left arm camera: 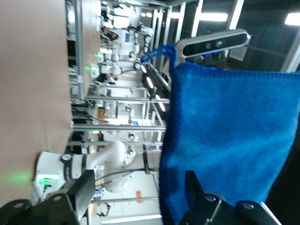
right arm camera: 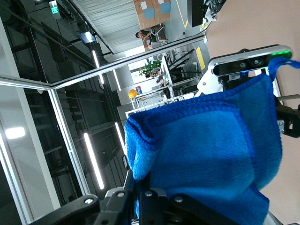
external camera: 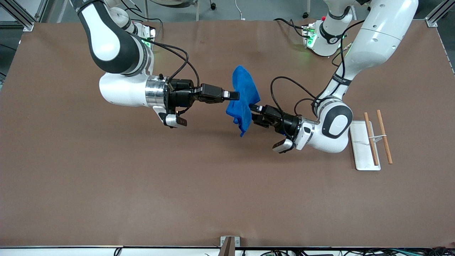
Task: Right arm passes towel to left arm to hang
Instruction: 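Grasp the towel corner with the left gripper beside the right gripper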
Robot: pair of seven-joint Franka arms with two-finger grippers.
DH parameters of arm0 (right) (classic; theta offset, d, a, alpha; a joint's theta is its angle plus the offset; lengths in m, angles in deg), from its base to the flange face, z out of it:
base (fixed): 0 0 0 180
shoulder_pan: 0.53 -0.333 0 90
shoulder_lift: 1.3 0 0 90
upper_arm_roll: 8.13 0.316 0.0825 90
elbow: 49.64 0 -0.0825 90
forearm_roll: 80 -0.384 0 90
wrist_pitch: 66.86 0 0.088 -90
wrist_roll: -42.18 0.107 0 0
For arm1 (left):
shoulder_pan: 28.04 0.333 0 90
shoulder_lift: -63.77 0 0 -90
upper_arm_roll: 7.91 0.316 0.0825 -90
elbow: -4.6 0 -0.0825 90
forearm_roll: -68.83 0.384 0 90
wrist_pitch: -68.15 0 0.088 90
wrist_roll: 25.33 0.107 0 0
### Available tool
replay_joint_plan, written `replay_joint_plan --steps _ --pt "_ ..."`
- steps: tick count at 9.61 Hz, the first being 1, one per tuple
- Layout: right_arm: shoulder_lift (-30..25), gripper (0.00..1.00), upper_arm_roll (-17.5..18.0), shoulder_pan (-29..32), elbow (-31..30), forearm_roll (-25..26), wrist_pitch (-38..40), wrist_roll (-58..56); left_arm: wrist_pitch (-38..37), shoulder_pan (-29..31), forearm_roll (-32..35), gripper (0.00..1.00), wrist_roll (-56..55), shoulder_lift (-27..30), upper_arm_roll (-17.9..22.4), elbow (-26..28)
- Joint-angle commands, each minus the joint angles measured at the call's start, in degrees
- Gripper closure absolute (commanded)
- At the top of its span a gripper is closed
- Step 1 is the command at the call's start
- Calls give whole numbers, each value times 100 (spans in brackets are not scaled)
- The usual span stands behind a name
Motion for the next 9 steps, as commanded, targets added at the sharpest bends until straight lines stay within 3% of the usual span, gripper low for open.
replay_joint_plan --steps 1,9 --pt "22 100 -37 -90 56 -217 -25 -20 -393 215 -59 18 70 -73 -6 110" --pt "31 100 -46 -99 56 -217 -25 -20 -430 75 -656 23 149 -117 -76 -13"
